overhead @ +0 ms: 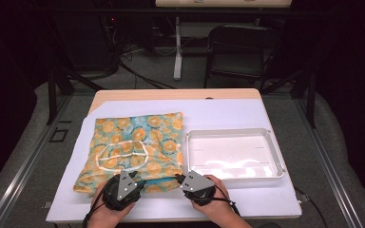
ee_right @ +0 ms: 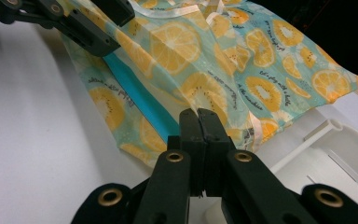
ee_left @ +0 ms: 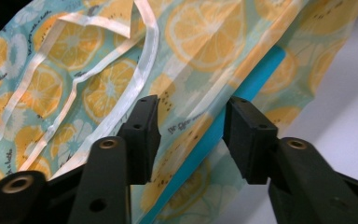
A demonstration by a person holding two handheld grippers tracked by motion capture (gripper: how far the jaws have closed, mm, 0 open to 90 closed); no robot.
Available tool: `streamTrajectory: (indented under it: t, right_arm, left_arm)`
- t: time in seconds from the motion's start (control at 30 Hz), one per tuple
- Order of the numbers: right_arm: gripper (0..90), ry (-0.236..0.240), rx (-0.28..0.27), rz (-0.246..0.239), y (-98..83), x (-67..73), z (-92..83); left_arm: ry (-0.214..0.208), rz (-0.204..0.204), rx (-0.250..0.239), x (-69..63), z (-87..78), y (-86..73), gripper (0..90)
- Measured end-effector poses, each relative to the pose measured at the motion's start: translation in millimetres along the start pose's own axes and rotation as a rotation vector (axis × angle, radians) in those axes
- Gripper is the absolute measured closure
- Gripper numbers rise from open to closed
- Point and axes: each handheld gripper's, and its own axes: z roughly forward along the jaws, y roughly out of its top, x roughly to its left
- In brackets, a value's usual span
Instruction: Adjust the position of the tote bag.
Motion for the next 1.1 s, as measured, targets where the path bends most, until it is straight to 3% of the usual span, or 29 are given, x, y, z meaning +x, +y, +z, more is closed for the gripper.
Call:
streamTrajectory:
  t: [0.23,0.3,0.43,0.73,0.97,1.1]
  right_arm:
    - [90.0,0.001,-0.015,0.015,-0.5,-0.6,-0.3]
    - [89.9,0.008,-0.012,0.012,-0.8,0.0,-0.4]
    - [87.6,0.007,-0.006,0.007,-1.2,1.1,0.1]
    - [69.7,-0.008,0.017,-0.017,-4.0,6.3,6.3]
    - [61.9,-0.081,0.059,-0.131,-5.9,16.6,14.8]
    - [61.0,-0.101,0.060,-0.136,-6.3,17.9,18.4]
  left_arm:
    - [0.015,0.028,-0.009,-2.1,-3.5,1.5,81.3]
    - [0.016,0.019,-0.032,-1.2,-7.7,2.3,89.2]
    - [0.013,0.007,-0.054,-0.1,-11.2,3.7,90.0]
    - [0.006,-0.011,-0.080,0.3,-17.2,7.9,90.0]
    - [0.005,-0.017,-0.091,0.6,-19.7,8.6,90.0]
    - [-0.001,-0.017,-0.097,0.2,-20.2,8.5,90.0]
